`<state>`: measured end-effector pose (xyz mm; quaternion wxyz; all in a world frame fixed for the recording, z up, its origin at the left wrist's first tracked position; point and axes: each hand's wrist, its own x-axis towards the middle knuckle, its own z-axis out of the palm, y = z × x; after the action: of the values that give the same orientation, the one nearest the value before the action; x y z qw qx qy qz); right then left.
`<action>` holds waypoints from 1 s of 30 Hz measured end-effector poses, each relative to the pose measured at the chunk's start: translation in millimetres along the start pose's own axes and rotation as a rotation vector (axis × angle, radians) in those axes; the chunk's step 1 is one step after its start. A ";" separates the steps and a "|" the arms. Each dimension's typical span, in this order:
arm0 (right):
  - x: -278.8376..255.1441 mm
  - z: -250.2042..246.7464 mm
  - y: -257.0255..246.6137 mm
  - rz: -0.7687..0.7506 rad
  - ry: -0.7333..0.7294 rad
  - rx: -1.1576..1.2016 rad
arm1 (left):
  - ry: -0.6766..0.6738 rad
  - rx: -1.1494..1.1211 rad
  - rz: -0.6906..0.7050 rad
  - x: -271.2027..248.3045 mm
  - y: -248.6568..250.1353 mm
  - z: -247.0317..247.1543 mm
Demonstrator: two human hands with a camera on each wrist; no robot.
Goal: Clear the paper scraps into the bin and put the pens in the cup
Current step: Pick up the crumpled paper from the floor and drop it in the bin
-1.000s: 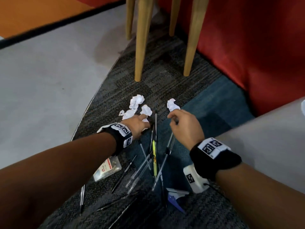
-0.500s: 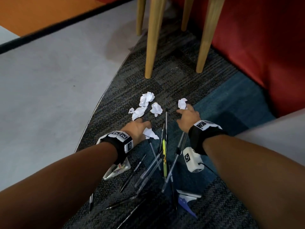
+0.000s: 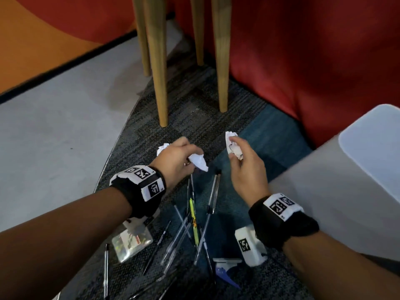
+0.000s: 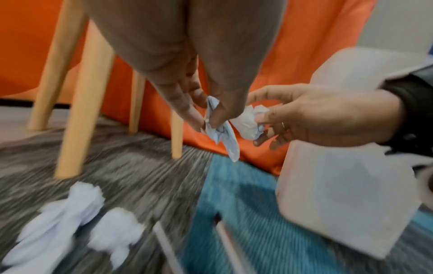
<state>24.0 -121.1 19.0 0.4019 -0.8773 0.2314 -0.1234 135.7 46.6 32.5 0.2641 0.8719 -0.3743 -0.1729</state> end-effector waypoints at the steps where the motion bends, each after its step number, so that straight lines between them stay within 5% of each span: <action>1: -4.4 -12.4 -10.3 0.017 0.046 0.053 | 0.044 -0.029 0.028 4.5 17.1 -9.0; 8: -57.7 -111.6 -60.3 0.047 0.382 0.281 | 0.233 -0.236 0.283 28.7 134.0 -50.3; 17: -109.9 -203.0 -44.4 0.076 0.671 0.166 | 0.169 -0.307 0.531 44.6 256.1 -22.7; 20: -114.1 -218.4 -33.4 0.132 0.717 0.058 | 0.072 -0.222 0.509 52.1 276.1 -6.0; 24: -115.5 -231.1 -20.7 0.192 0.743 -0.093 | -0.162 0.224 0.460 55.9 286.5 6.5; 30: -104.4 -240.7 -17.1 0.245 0.701 -0.167 | -0.052 0.105 0.517 52.4 279.5 -4.8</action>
<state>-157.8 -214.6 184.5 0.2373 -0.7773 0.4675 -0.3479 15.8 -152.9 195.8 0.2442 0.7553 -0.5996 -0.1022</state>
